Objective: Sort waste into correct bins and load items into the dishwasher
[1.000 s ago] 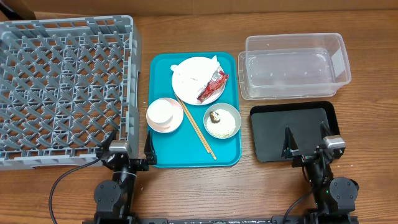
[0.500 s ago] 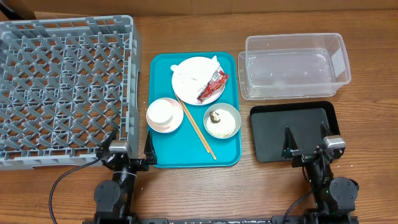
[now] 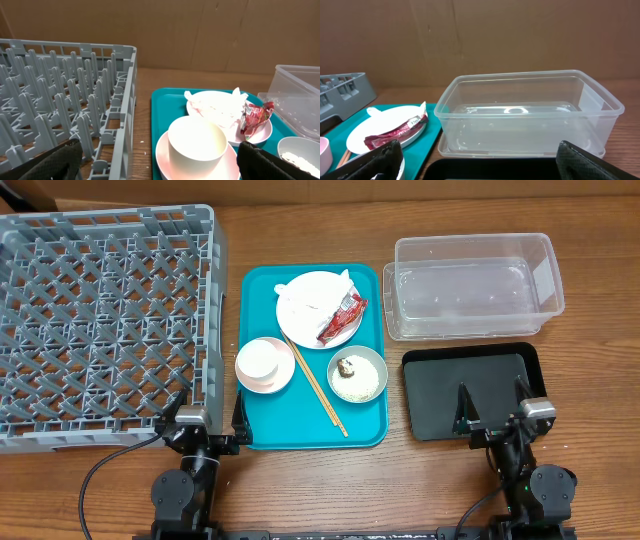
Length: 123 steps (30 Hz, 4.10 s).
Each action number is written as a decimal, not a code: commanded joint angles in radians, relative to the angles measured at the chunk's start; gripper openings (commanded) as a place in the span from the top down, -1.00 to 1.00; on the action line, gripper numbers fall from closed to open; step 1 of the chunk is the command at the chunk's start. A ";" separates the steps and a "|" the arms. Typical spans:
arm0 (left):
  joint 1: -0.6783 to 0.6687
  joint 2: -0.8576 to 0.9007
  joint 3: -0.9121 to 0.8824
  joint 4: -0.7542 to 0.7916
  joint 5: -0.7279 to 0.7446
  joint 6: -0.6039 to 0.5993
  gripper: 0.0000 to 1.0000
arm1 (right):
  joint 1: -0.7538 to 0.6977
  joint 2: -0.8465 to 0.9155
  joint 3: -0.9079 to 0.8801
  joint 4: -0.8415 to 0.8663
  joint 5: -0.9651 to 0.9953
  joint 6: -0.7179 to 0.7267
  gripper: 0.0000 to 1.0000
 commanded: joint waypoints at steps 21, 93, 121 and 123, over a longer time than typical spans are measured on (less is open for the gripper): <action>-0.006 0.530 0.695 -0.641 -0.085 0.018 -0.99 | 0.005 0.862 0.938 -0.707 -0.107 0.057 -1.00; -0.006 0.772 0.907 -0.895 -0.051 -0.019 -1.00 | 0.526 2.265 1.712 -0.527 -0.028 -0.278 0.63; -0.006 0.772 0.907 -0.894 -0.051 -0.019 -1.00 | 0.140 1.893 1.759 -0.783 0.103 0.217 0.81; -0.006 0.772 0.907 -0.894 -0.051 -0.019 -1.00 | 0.116 1.898 1.759 -0.797 0.074 0.216 0.53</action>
